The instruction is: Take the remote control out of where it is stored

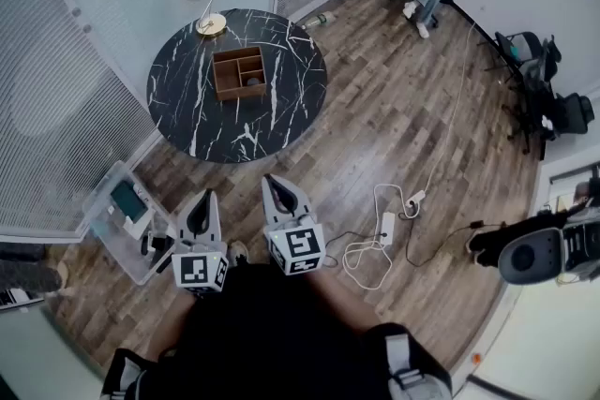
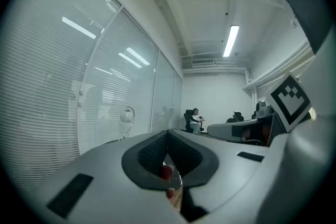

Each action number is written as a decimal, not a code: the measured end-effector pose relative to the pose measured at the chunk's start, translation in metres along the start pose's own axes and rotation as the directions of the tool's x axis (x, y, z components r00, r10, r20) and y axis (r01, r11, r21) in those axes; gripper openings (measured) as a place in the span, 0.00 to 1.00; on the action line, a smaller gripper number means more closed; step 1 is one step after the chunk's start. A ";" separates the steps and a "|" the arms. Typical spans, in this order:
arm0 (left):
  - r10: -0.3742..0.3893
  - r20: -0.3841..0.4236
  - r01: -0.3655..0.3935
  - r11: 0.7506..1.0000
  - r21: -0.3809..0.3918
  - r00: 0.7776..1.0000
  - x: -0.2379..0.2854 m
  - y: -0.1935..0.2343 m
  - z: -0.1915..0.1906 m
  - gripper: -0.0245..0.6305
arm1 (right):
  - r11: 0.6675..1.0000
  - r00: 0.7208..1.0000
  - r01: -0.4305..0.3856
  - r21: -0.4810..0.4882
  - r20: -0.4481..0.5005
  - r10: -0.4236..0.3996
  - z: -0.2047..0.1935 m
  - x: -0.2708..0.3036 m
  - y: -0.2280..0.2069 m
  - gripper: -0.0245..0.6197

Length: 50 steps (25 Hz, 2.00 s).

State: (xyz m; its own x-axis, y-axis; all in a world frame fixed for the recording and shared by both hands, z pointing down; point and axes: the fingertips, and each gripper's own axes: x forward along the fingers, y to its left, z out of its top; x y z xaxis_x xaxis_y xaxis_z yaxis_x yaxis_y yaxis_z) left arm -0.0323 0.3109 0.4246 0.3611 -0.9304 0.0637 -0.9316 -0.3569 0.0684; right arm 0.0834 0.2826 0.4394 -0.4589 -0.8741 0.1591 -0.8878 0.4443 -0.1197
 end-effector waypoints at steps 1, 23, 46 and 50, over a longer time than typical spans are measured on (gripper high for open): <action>0.000 -0.002 0.000 1.000 -0.003 1.000 0.001 -0.001 0.000 0.05 | 1.000 1.000 0.001 -0.001 0.000 -0.001 0.000 0.000 -0.001 0.04; 0.032 -0.002 -0.032 0.999 -0.003 0.999 0.028 -0.039 0.000 0.05 | 0.999 1.000 -0.031 0.015 -0.003 0.031 -0.001 -0.014 -0.042 0.04; 0.172 -0.031 -0.172 0.985 0.015 0.985 0.062 -0.053 0.002 0.05 | 0.987 0.987 -0.153 0.049 -0.040 0.155 -0.005 0.002 -0.078 0.04; 0.171 -0.011 -0.171 0.985 0.004 0.985 0.082 -0.024 0.001 0.05 | 0.987 0.985 -0.160 0.033 -0.061 0.162 -0.009 0.032 -0.069 0.04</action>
State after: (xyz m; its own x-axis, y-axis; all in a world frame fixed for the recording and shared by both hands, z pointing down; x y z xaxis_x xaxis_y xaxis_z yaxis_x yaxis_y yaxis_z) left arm 0.0199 0.2435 0.4268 0.1965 -0.9768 0.0851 -0.9799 -0.1925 0.0525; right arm 0.1296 0.2258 0.4620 -0.5977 -0.7771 0.1971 -0.8014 0.5717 -0.1760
